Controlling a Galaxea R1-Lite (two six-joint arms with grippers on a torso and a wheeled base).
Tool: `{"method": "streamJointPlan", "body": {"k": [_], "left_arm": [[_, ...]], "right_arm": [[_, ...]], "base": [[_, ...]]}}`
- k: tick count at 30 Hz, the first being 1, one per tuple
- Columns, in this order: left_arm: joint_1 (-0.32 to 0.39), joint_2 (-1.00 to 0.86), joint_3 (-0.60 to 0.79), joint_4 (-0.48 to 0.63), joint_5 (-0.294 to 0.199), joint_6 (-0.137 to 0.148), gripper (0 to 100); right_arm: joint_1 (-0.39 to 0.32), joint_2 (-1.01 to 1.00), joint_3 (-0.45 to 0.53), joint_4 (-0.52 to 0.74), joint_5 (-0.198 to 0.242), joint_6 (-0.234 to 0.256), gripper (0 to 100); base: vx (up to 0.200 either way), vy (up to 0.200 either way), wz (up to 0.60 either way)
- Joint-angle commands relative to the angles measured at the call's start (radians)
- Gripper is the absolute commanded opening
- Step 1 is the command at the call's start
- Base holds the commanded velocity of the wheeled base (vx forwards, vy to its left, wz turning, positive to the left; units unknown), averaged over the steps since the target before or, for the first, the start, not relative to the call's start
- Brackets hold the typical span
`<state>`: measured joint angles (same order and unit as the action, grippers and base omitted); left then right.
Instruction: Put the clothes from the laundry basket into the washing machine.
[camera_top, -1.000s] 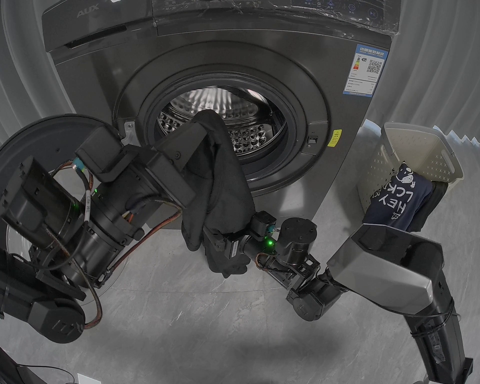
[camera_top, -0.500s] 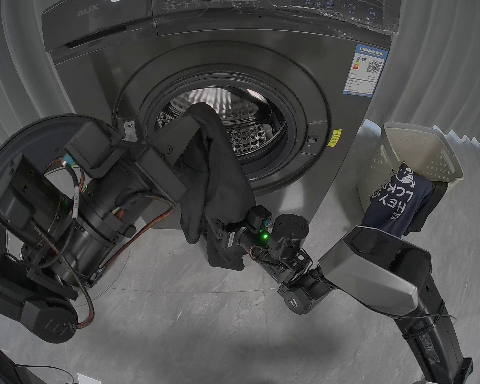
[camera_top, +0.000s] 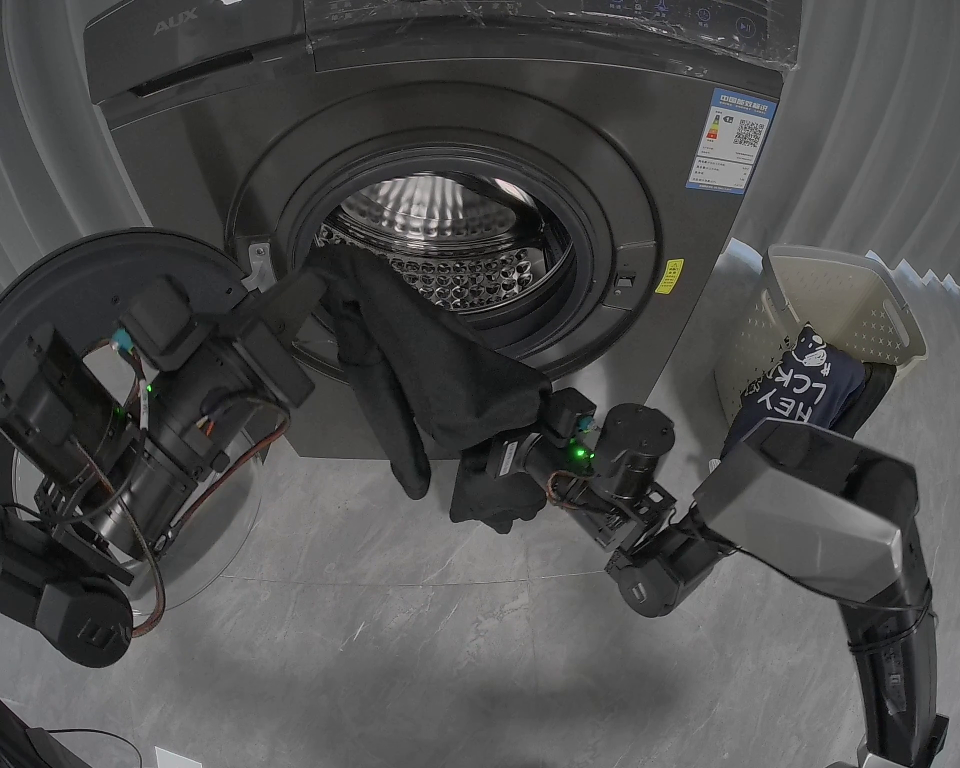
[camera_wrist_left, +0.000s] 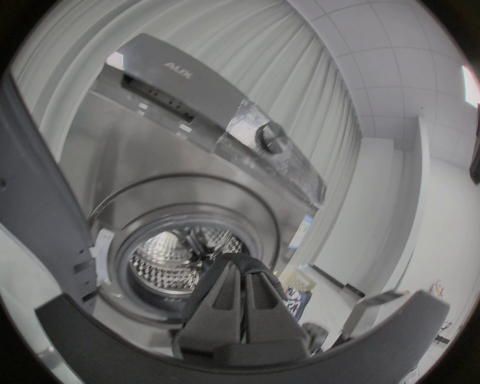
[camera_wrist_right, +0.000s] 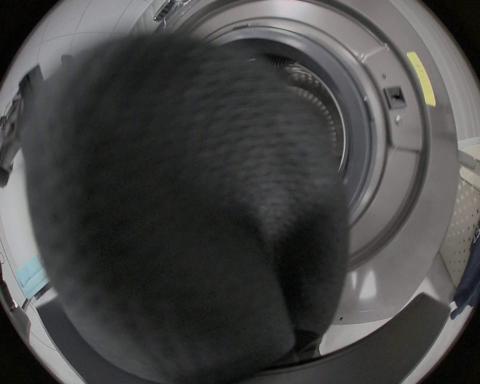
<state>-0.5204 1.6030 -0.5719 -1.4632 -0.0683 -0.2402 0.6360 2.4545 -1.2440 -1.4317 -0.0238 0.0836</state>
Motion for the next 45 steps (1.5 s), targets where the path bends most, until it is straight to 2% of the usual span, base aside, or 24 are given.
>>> {"method": "streamJointPlan", "body": {"k": [1,13,14,21,26,31,34,41,45], "left_arm": [[0.091,0.018,0.116,0.004,0.002,0.001,0],[0.096,0.129,0.276,-0.009,-0.008,0.010,0],[0.097,0.147,0.279,-0.012,-0.010,0.010,100],[0.057,0.170,0.334,-0.017,-0.011,0.009,100],[0.034,0.173,0.432,-0.019,-0.007,0.015,100],[0.016,0.178,0.546,-0.022,-0.013,0.059,100],[0.002,0.196,0.572,-0.022,-0.015,0.071,100],[-0.003,0.207,0.526,-0.063,-0.015,0.071,100],[-0.041,0.221,0.388,-0.086,-0.010,0.071,100]], "right_arm": [[-0.021,-0.172,0.127,-0.021,0.008,0.001,0],[0.021,-0.246,0.144,-0.018,-0.002,0.016,0],[0.027,-0.249,0.146,-0.018,-0.004,0.016,0],[0.027,-0.265,0.138,-0.009,-0.005,0.016,0],[0.028,-0.276,0.127,-0.006,-0.004,0.016,0],[0.028,-0.273,0.098,0.008,-0.005,0.016,0],[0.031,-0.270,0.094,0.008,-0.004,0.016,0],[0.054,-0.267,0.100,0.007,-0.005,0.018,0],[0.070,-0.264,0.098,0.008,-0.007,0.018,0]], "base": [[0.000,0.000,0.00],[0.000,0.000,0.00],[0.000,0.000,0.00],[0.000,0.000,0.00],[0.000,0.000,0.00],[0.000,0.000,0.00],[0.000,0.000,0.00],[0.000,0.000,0.00],[0.000,0.000,0.00]]}}
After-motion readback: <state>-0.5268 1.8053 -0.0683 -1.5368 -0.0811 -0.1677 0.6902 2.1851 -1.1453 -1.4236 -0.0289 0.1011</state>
